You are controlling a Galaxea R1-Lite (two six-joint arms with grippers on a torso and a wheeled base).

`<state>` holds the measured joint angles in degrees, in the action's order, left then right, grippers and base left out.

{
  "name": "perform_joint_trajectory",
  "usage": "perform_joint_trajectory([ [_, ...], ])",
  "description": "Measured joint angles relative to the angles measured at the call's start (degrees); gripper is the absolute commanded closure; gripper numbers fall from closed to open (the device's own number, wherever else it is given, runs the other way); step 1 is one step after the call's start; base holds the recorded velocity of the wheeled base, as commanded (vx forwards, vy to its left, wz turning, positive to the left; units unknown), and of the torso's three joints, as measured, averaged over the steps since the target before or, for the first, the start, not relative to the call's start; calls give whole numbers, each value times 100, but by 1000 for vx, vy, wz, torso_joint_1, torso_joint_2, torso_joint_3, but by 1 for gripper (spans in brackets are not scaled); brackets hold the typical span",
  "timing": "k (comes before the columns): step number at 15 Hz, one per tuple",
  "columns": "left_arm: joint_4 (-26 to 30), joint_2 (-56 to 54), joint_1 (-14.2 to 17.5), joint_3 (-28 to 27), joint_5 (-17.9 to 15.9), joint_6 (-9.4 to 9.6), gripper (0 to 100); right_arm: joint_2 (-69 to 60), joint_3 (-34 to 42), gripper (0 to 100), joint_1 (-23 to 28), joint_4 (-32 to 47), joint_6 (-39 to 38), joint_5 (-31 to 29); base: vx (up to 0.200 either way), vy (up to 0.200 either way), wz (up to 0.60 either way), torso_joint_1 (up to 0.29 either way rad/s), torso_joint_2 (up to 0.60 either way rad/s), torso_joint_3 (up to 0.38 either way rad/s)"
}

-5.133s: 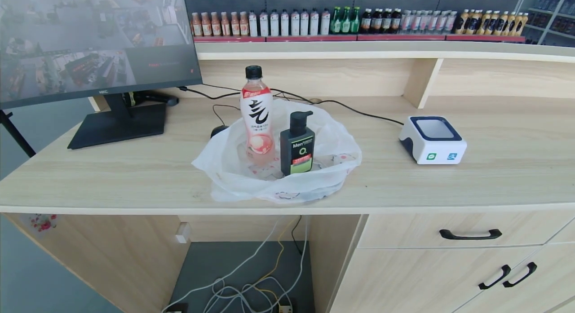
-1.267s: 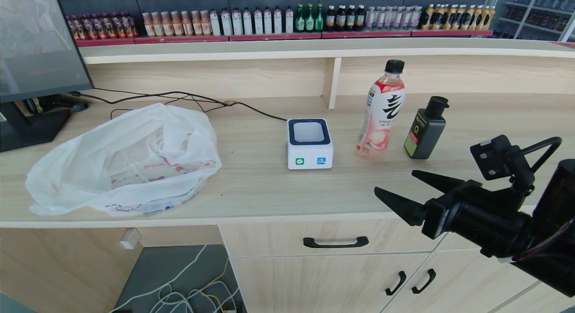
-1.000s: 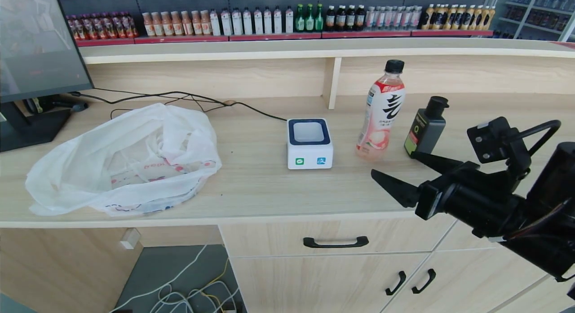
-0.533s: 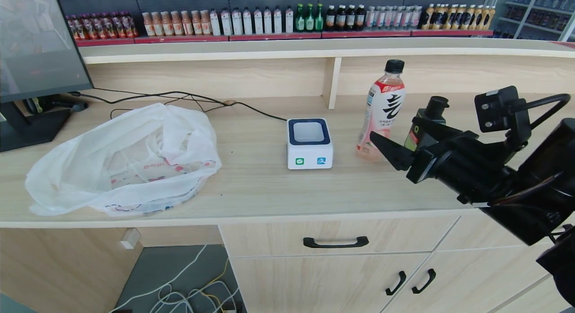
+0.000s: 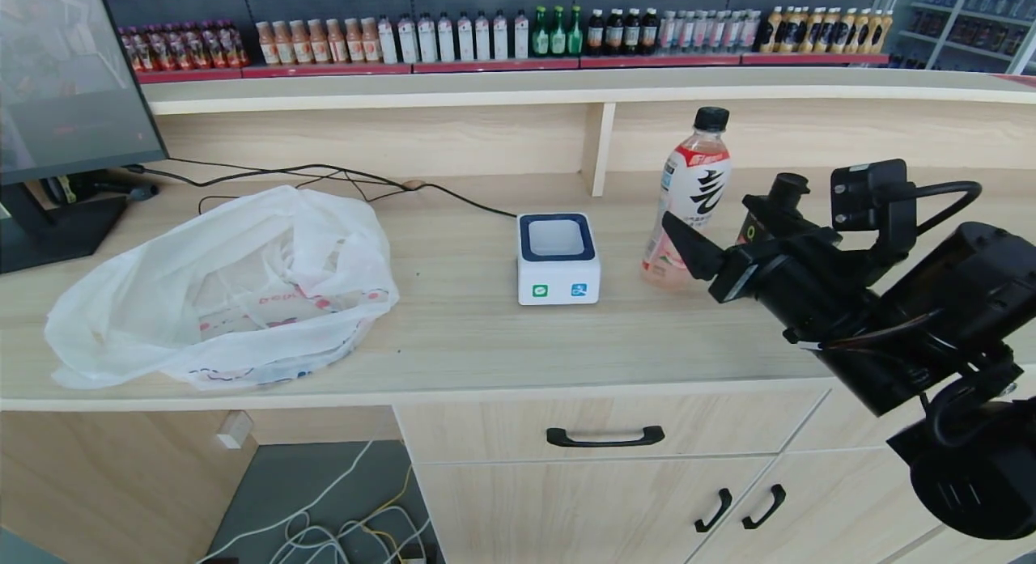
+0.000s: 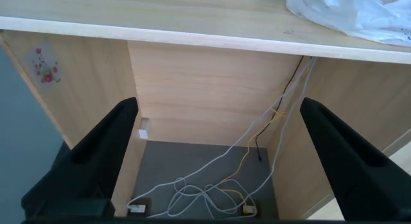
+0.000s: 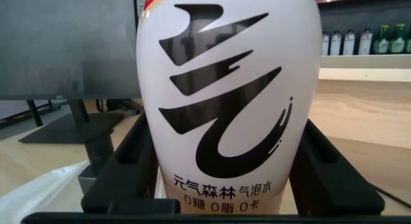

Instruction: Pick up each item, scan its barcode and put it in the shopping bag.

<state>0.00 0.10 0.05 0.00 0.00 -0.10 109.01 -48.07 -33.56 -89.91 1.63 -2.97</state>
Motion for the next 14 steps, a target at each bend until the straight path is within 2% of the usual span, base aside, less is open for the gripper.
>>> perform_joint_trajectory([
  [2,0,0,0,0,0,0,0,23,20,100,-30,-1,0,-4,0,200,0,5,7,5],
  [9,0,0,-5,0,0,2,0,171,78,100,-469,5,0,18,0,0,0,0,0,0],
  [14,0,0,-5,0,-5,10,0,321,107,100,-583,-11,11,0,0,0,0,0,0,0],
])
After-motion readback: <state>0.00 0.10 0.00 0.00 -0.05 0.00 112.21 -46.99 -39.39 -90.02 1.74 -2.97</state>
